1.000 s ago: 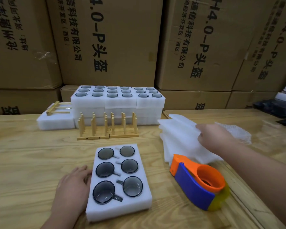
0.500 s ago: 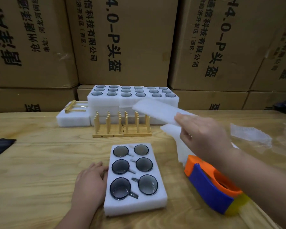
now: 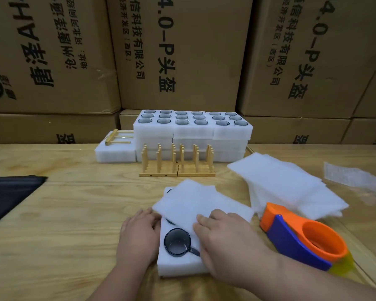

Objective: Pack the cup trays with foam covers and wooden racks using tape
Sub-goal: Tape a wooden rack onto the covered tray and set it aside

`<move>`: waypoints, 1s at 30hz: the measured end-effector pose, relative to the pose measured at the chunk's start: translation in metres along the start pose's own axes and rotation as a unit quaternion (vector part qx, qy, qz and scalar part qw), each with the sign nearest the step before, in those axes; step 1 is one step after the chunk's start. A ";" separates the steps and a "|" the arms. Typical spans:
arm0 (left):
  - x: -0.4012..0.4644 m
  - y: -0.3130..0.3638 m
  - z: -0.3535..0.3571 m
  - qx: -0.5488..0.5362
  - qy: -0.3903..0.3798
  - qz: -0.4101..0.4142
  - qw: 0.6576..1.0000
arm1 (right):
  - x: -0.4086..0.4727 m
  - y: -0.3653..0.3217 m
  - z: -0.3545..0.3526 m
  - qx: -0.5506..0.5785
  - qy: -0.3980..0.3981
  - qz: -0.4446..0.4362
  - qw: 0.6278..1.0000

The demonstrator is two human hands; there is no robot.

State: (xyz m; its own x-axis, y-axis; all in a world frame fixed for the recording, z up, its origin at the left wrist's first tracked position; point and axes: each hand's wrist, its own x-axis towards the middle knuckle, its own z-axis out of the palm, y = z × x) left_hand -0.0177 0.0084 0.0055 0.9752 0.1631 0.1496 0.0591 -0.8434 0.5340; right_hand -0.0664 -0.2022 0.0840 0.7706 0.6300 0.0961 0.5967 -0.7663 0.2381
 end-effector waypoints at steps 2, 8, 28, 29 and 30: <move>0.000 0.000 0.000 0.009 0.000 0.002 1.000 | 0.003 0.001 -0.007 0.060 0.018 0.031 0.998; 0.001 0.000 0.001 0.018 -0.004 -0.003 1.000 | 0.030 0.059 -0.006 0.244 0.079 0.240 0.936; 0.005 -0.007 0.008 -0.002 0.004 -0.006 1.000 | 0.024 0.064 0.026 0.563 0.054 0.418 0.711; 0.005 -0.007 0.008 -0.002 0.004 -0.004 1.000 | 0.024 0.061 0.029 0.548 0.053 0.424 0.719; 0.005 -0.008 0.008 -0.002 0.003 -0.004 1.000 | 0.024 0.058 0.031 0.523 0.048 0.429 0.735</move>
State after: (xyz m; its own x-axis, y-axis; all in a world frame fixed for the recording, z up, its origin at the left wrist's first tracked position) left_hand -0.0111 0.0114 -0.0048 0.9735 0.1727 0.1500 0.0662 -0.8404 0.5380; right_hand -0.0066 -0.2358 0.0701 0.9744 -0.1737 -0.1426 -0.2148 -0.5330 -0.8184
